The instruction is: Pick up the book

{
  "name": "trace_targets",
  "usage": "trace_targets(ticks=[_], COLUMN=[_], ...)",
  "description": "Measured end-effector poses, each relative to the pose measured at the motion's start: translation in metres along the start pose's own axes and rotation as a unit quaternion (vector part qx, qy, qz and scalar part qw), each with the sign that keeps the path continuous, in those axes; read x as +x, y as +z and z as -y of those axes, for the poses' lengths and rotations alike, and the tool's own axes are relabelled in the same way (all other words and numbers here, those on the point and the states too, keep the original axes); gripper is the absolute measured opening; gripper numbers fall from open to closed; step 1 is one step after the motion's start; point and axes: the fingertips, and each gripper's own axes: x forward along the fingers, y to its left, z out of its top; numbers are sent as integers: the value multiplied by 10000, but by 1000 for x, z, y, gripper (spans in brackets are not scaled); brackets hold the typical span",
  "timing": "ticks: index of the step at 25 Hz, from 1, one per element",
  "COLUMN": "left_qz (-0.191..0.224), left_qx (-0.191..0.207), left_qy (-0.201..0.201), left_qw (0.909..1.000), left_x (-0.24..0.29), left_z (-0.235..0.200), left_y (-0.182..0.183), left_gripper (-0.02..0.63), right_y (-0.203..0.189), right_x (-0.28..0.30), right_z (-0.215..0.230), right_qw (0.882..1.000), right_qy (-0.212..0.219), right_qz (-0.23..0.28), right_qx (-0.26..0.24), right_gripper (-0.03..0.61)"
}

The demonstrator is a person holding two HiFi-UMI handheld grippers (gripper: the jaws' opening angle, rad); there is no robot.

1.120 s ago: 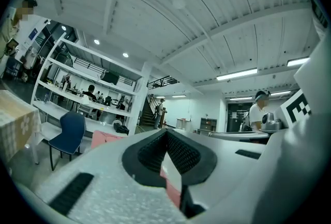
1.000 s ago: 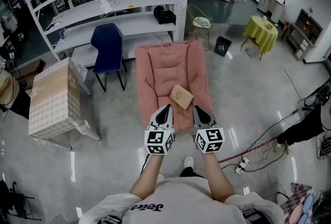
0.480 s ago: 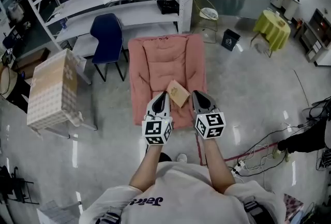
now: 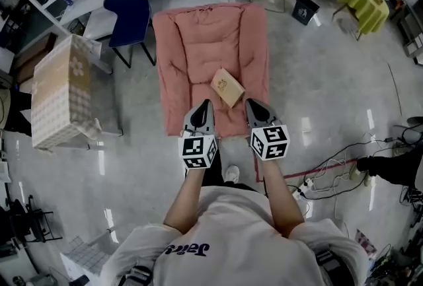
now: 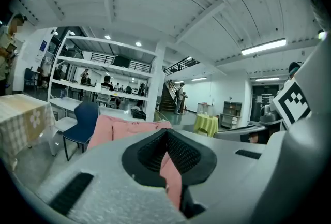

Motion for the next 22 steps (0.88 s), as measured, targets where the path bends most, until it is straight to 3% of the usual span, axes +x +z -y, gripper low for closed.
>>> trace_targets(ticks=[9,12,16,22], left_qz=[-680,-1109,-1464,-1619], left_qx=[-349,-746,-929,-1106], left_qy=[-508,-724,-668,-778], left_qw=[9958,9884,9826,9775], left_x=[103,135,172,219], left_z=[-44,-59,-86,-112], left_y=[-64,-97,-138,-188], left_gripper=[15,15,15,15], right_y=[-56,-75,-108,-174], right_x=[103,137,181,245], right_z=[40,53,73,105], right_qw=[9910,9858,9779,9590], right_qy=[53,126,210,350], right_qz=[-1332,-1671,-2065,-2785], right_qx=[-72,-132,-242,-380], right_gripper=[15,15,15,17])
